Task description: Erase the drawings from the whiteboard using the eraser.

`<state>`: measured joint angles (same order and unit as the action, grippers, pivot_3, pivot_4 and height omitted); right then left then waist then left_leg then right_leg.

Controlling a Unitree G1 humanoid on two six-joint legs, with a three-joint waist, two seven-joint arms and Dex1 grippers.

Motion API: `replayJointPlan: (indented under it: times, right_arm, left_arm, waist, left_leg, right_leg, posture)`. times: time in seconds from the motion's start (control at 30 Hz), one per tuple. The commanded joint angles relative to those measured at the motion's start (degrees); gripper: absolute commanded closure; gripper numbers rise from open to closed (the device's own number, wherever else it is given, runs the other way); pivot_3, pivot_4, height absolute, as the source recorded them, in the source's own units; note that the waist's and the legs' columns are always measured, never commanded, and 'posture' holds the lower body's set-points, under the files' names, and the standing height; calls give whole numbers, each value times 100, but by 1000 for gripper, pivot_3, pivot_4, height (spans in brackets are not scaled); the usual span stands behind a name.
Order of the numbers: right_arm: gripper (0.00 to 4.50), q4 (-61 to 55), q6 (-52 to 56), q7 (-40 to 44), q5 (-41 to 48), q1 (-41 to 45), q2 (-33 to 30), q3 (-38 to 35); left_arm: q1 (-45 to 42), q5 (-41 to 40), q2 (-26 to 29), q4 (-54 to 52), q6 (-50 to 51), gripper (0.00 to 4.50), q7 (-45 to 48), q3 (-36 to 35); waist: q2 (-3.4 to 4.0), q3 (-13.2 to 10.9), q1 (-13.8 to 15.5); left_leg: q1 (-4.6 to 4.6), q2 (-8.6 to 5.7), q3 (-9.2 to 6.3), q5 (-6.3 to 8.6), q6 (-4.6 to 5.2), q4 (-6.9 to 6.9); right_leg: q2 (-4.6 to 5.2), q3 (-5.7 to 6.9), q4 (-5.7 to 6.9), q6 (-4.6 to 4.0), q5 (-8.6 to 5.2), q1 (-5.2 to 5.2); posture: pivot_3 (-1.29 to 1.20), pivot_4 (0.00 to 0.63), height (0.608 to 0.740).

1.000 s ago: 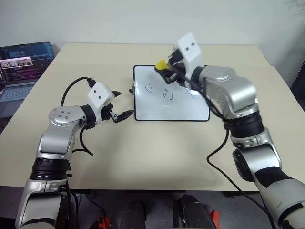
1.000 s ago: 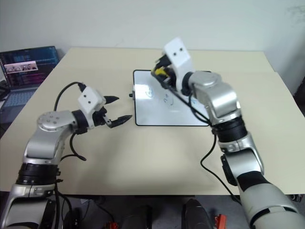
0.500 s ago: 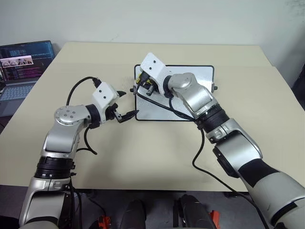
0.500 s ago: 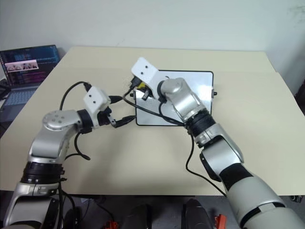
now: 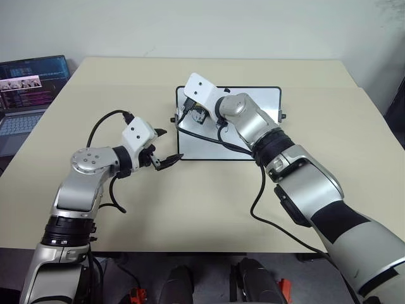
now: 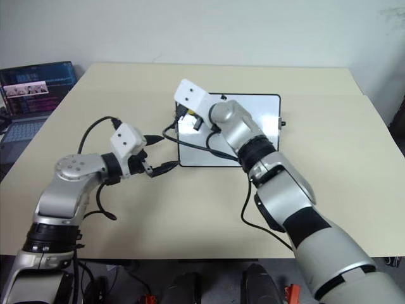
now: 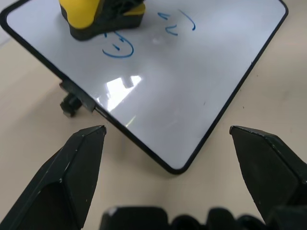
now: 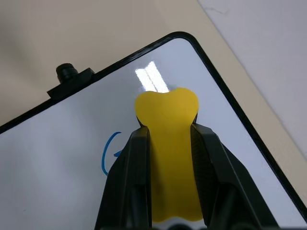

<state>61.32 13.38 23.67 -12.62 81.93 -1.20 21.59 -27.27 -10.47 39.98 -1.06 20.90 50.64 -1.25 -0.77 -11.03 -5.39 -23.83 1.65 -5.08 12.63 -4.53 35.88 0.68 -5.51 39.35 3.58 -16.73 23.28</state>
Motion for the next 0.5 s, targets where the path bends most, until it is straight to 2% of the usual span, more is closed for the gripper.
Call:
replayJointPlan:
  times: [0.03,0.2,0.5]
  right_arm:
    - [3673,232,-192,-205,-147,239,2,-126]
    - [3720,520,-269,-166,-214,245,31,-125]
    - [3820,438,-90,856,-429,-242,250,179]
  left_arm:
    - [4,-106,106,-329,5,0,-41,-183]
    - [60,-116,118,-392,46,0,-99,-217]
    - [72,-162,155,-436,80,0,-151,-241]
  waist:
    - [0,0,-1]
    - [-1,0,-4]
    - [-6,4,-35]
  left_leg:
    - [0,0,-1,0,0,3]
    - [8,-2,-4,-2,-2,12]
    - [31,-1,-6,-4,-4,16]
  right_leg:
    - [0,0,5,0,0,0]
    - [-1,-1,33,0,0,0]
    - [-7,-4,58,-1,-1,-9]
  posture:
    - [0,150,740]
    - [0,150,740]
    - [0,150,740]
